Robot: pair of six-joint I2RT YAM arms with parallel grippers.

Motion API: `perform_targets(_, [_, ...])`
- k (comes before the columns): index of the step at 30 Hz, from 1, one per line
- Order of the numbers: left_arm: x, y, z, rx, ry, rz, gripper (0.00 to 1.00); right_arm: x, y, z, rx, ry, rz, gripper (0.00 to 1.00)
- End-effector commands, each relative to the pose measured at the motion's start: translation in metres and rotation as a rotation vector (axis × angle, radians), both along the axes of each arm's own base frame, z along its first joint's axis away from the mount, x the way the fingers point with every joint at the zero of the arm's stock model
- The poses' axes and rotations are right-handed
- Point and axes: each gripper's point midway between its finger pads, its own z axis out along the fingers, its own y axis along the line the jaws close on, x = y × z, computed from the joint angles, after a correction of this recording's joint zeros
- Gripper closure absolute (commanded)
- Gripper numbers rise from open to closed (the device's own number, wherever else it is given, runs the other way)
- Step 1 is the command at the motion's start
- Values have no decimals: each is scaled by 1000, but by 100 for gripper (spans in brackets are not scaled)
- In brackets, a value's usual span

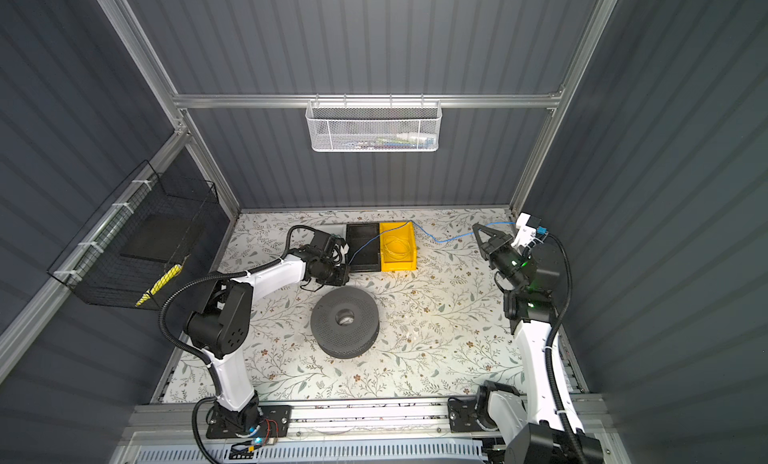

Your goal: Wrap the cables

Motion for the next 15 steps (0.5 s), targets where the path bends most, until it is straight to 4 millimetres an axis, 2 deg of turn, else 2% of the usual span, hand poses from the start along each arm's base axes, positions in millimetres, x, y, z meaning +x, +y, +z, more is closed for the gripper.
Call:
perform_targets(1, [4,7,30,1,-73,2,100,-5,0,13,-8,-40,-1,100])
perform_targets(10, [5,17,77,4,-141,1,100,0,-3,14,-9,-47,-18,100])
perform_targets(15, [6,18,111,-14,-183,6,100,6,-6,7,-8,-36,-28,100])
